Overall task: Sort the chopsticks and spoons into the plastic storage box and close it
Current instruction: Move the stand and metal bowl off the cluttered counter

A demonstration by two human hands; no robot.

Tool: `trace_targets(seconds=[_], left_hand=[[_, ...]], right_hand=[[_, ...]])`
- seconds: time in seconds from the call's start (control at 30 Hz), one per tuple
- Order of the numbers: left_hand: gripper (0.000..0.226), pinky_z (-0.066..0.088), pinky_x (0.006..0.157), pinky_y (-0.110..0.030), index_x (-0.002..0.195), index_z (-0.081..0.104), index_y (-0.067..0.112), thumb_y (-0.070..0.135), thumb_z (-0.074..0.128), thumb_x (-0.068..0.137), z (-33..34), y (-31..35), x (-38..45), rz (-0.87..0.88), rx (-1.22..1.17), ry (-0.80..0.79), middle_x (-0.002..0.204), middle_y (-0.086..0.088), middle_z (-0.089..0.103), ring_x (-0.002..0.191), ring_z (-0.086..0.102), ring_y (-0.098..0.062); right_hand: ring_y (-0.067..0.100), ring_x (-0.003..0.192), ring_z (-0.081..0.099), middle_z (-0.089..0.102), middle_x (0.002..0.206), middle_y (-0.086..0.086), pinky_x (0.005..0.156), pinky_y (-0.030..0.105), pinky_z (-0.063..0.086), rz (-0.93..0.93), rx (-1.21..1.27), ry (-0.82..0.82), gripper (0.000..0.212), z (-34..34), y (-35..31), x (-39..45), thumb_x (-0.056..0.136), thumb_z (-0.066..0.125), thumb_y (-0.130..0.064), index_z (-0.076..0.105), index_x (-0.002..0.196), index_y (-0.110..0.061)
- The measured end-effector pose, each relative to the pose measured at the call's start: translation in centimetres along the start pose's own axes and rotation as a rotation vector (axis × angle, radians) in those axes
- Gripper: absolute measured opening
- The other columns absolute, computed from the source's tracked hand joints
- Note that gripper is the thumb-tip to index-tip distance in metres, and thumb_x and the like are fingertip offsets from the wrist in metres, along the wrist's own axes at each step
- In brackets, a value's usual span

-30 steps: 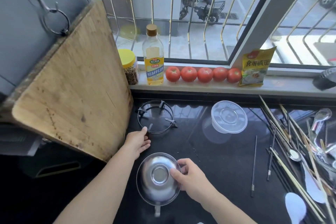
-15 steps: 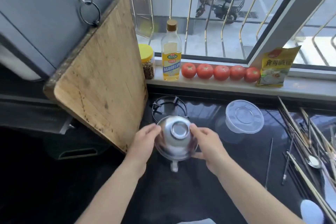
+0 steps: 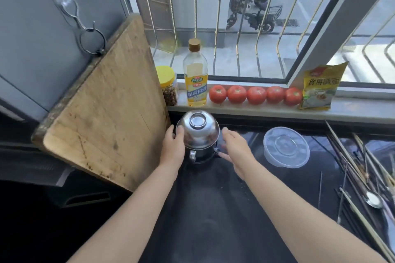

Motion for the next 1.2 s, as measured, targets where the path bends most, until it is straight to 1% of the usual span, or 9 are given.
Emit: trace_targets(seconds=[0.1,0.17,0.27,0.33,0.43,0.6,0.73,0.97,1.2], left_hand=[[0.021,0.053,0.092,-0.041,0.111,0.060,0.019,0.032,0.054,0.096,0.0,-4.7,-3.1,-0.160,-0.135,0.104,0.103,-0.003,0.066,0.092,0.062,-0.020],[0.008,0.048,0.073,-0.033,0.095,0.058,0.012,0.010,0.050,0.097,1.1,-7.5,-5.0,-0.277,-0.121,0.002,0.090,-0.005,0.057,0.081,0.054,-0.020],[0.016,0.048,0.080,-0.031,0.097,0.064,0.016,0.009,0.050,0.097,3.2,-10.2,-6.4,-0.300,0.050,-0.185,0.100,0.000,0.059,0.092,0.057,-0.019],[0.034,0.043,0.102,-0.029,0.132,0.062,0.020,0.020,0.054,0.099,4.8,-10.7,-6.1,-0.124,0.402,-0.347,0.129,0.002,0.062,0.118,0.058,-0.015],[0.066,0.024,0.122,-0.036,0.160,0.029,0.023,0.031,0.052,0.099,7.2,-9.9,-5.0,0.130,0.891,-0.527,0.165,-0.003,0.026,0.151,0.025,-0.024],[0.075,0.021,0.123,-0.037,0.163,0.019,0.021,0.032,0.052,0.098,6.9,-9.1,-1.6,0.080,0.978,-0.497,0.166,-0.010,0.026,0.153,0.023,-0.032],[0.068,0.022,0.123,-0.037,0.160,0.029,0.024,0.027,0.051,0.096,5.6,-9.1,-0.2,0.116,0.972,-0.436,0.163,-0.008,0.035,0.151,0.028,-0.028],[0.077,0.020,0.125,-0.044,0.164,0.010,0.024,0.028,0.047,0.097,6.0,-9.4,-2.4,0.053,1.010,-0.405,0.170,-0.006,0.013,0.155,0.014,-0.031],[0.062,0.029,0.118,-0.032,0.160,0.032,0.021,0.031,0.048,0.101,6.0,-11.1,-8.4,-0.027,0.880,-0.470,0.165,0.001,0.031,0.149,0.034,-0.020]], right_hand=[[0.017,0.084,0.061,0.059,0.092,0.002,0.085,0.040,0.060,0.091,0.078,0.290,0.028,-7.4,5.8,-1.7,0.101,0.052,-0.023,0.062,0.113,0.000],[0.023,0.071,0.054,0.051,0.081,0.008,0.065,0.037,0.056,0.154,0.200,0.557,0.037,-12.8,8.9,-2.6,0.100,0.047,-0.021,0.054,0.114,0.013],[0.028,0.092,0.059,0.056,0.118,0.009,0.081,0.046,0.058,0.138,0.103,0.794,0.043,-18.2,8.9,-2.5,0.098,0.044,-0.034,0.052,0.134,-0.012],[0.036,0.122,0.053,0.044,0.146,0.013,0.104,0.052,0.046,0.068,-0.170,0.766,0.054,-19.6,6.7,-1.2,0.100,0.046,-0.035,0.036,0.152,-0.020],[0.037,0.127,0.050,0.047,0.145,0.013,0.105,0.050,0.044,-0.003,-0.423,0.619,0.056,-18.3,4.5,1.1,0.099,0.048,-0.032,0.032,0.153,-0.027],[0.022,0.102,0.070,0.063,0.129,0.000,0.094,0.046,0.058,-0.043,-0.353,0.137,0.049,-10.5,3.2,2.4,0.095,0.050,-0.032,0.039,0.142,-0.044],[0.015,0.111,0.064,0.043,0.148,-0.010,0.100,0.041,0.054,-0.005,-0.275,-0.174,0.076,-7.0,3.7,1.1,0.101,0.047,-0.024,0.002,0.155,-0.054],[0.016,0.110,0.067,0.036,0.159,-0.003,0.098,0.036,0.055,0.036,-0.279,-0.161,0.071,-9.4,5.0,0.6,0.102,0.046,-0.018,0.010,0.161,-0.037],[0.016,0.093,0.073,0.064,0.119,0.000,0.092,0.038,0.059,0.049,-0.149,0.114,0.037,-14.3,11.0,-5.5,0.099,0.050,-0.017,0.055,0.136,-0.020]])
Point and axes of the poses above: each hand's wrist, its own x-axis towards the middle knuckle, its own z-axis out of the palm, y = z × x, the point moved 6 cm from there along x, towards the middle knuckle
